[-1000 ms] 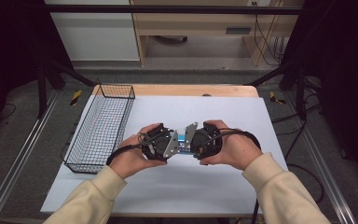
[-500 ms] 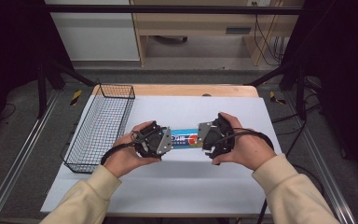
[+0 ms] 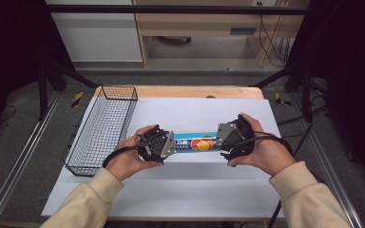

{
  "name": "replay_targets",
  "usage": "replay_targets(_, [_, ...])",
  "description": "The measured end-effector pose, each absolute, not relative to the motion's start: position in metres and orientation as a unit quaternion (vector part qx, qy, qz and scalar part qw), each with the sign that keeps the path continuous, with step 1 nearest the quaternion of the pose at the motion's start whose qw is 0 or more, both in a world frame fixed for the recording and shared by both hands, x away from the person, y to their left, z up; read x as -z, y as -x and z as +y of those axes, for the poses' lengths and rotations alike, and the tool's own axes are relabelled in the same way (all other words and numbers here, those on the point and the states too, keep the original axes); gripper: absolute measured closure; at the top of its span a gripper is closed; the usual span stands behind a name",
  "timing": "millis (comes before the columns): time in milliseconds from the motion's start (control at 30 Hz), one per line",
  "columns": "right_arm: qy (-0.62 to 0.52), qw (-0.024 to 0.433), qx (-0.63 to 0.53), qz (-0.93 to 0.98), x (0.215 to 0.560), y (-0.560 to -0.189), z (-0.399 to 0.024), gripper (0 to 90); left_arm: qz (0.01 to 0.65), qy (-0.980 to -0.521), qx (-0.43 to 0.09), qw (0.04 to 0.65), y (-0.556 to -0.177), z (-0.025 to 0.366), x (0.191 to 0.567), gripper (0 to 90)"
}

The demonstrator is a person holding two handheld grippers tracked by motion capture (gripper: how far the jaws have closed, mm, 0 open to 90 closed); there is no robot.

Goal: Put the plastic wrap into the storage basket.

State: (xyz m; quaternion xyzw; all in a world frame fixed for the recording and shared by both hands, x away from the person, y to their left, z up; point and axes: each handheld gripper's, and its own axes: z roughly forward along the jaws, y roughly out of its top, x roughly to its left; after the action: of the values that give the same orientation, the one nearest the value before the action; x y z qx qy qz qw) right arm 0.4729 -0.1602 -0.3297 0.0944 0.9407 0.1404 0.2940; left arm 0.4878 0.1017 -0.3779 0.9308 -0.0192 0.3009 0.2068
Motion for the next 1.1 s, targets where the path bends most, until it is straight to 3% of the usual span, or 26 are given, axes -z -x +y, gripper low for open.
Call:
replay_targets(400, [-0.131, 0.294, -0.133, 0.937, 0.348, -0.47, -0.188, 8.1, -0.021, -0.929, -0.311, 0.2, -0.478, 0.114, 0.371, 30.5])
replay_targets(600, [-0.224, 0.306, -0.179, 0.908, 0.372, -0.469, -0.207, 10.2, -0.005, -0.923, -0.323, 0.208, -0.472, 0.128, 0.356, 30.5])
replay_targets(833, [-0.414, 0.352, -0.26, 0.798, 0.411, -0.47, -0.212, 12.7, 0.026, -0.913, -0.334, 0.233, -0.472, 0.145, 0.34, 30.5])
replay_targets(1100, [-0.464, 0.367, -0.311, 0.744, 0.441, -0.473, -0.211, 11.8, 0.047, -0.909, -0.341, 0.235, -0.472, 0.156, 0.33, 30.6])
